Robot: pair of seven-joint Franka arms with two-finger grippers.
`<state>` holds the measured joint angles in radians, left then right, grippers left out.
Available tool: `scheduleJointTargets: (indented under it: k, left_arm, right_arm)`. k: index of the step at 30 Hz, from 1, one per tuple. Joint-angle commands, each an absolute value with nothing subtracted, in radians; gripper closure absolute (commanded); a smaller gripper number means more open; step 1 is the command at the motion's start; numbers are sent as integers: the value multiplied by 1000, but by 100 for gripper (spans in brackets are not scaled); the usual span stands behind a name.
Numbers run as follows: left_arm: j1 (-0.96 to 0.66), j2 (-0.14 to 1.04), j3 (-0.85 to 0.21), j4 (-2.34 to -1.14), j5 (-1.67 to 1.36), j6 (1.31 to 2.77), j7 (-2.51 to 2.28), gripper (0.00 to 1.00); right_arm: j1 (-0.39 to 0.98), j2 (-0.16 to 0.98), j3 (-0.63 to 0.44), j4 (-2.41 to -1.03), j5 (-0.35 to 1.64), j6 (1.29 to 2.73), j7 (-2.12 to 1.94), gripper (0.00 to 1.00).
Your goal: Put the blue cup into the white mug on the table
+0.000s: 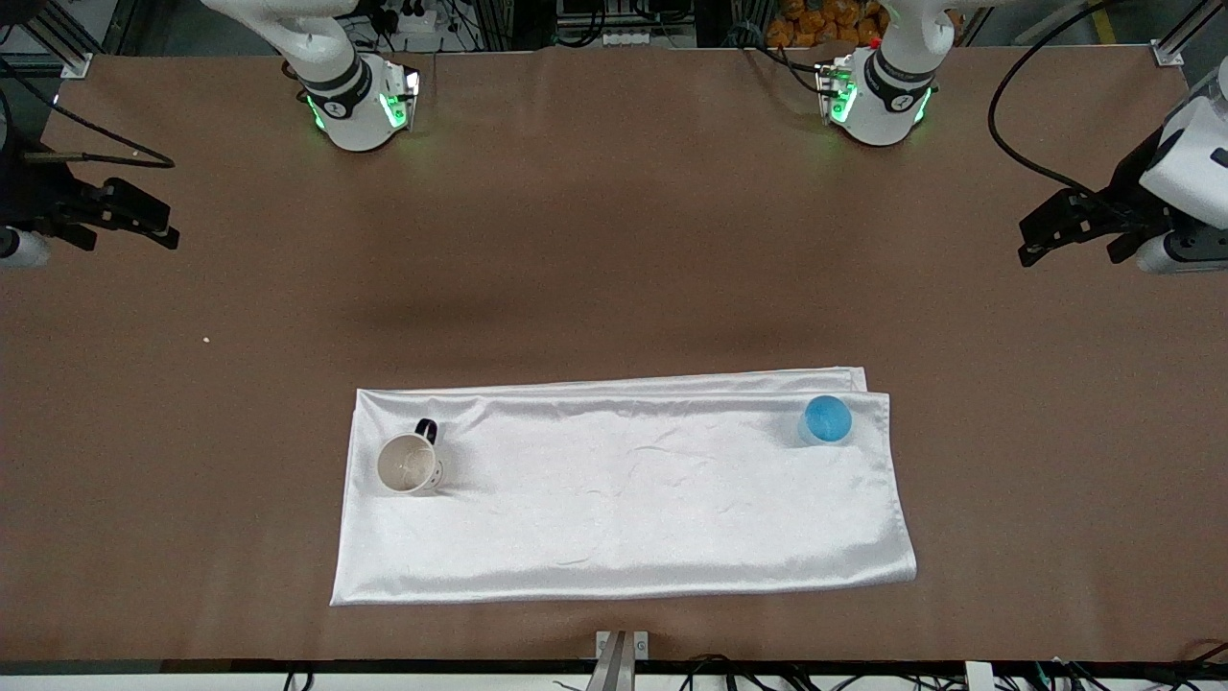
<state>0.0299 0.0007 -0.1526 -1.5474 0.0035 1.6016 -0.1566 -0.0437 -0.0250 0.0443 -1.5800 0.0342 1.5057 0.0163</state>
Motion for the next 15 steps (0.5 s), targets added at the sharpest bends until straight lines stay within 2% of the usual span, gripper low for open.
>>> scheduleJointTargets:
  k: [1,15]
  left_arm:
    - [37,-15,-155,-1559,0,1595,-127,0]
    - [35,1,-153,-1555,2,1595,-127,0]
  right_arm:
    - [-52,-31,46,-1571,46,1496,35,0]
    - [-51,-31,46,-1572,46,1494,35,0]
